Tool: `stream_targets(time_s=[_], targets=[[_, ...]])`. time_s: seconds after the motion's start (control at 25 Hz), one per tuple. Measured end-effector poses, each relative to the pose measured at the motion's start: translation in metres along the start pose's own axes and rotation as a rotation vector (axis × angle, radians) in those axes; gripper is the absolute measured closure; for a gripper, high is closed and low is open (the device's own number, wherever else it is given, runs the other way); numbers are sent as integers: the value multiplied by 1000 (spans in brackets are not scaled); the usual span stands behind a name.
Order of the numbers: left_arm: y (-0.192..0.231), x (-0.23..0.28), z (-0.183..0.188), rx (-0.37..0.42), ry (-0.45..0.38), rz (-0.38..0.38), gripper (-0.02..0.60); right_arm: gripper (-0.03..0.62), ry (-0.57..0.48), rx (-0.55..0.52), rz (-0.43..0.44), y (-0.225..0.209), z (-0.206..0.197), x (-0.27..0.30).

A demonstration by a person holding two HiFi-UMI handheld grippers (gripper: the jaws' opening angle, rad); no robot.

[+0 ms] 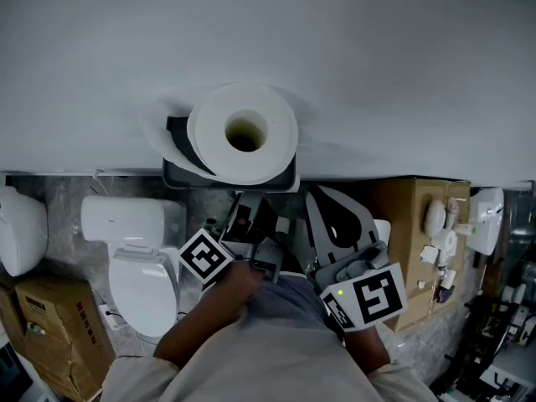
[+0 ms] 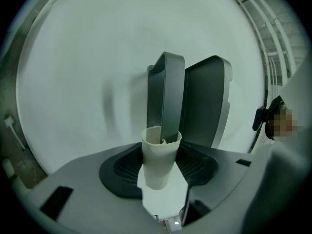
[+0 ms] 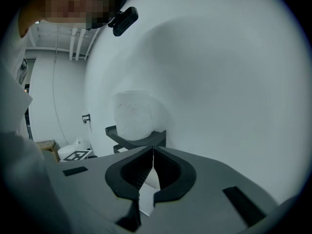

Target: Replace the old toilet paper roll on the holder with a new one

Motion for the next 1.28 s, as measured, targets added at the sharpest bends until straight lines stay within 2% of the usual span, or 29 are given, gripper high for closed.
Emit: stream_targets(time_s=[0.76, 1.0, 1.08, 1.28], targets=[[2, 16, -21, 13, 81, -14, 370, 577, -3, 46, -20, -15, -8, -11], [1, 28, -37, 13, 140, -35, 371, 577, 1, 65, -43, -25, -14, -19], [1, 30, -44, 26, 167, -32, 370, 577, 0, 69, -51, -28, -16, -23], [3, 25, -51, 104, 221, 37, 373, 577, -7, 78, -71, -34, -17, -32]])
Point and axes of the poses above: the fingertips, and each gripper's own axes: x forward along the fingers, y to its left, z out of its top, the point moved 8 cm from there along -x, backward along the fingers, and after that the axes turned 8 degrees about y, right-handed, at the moved point
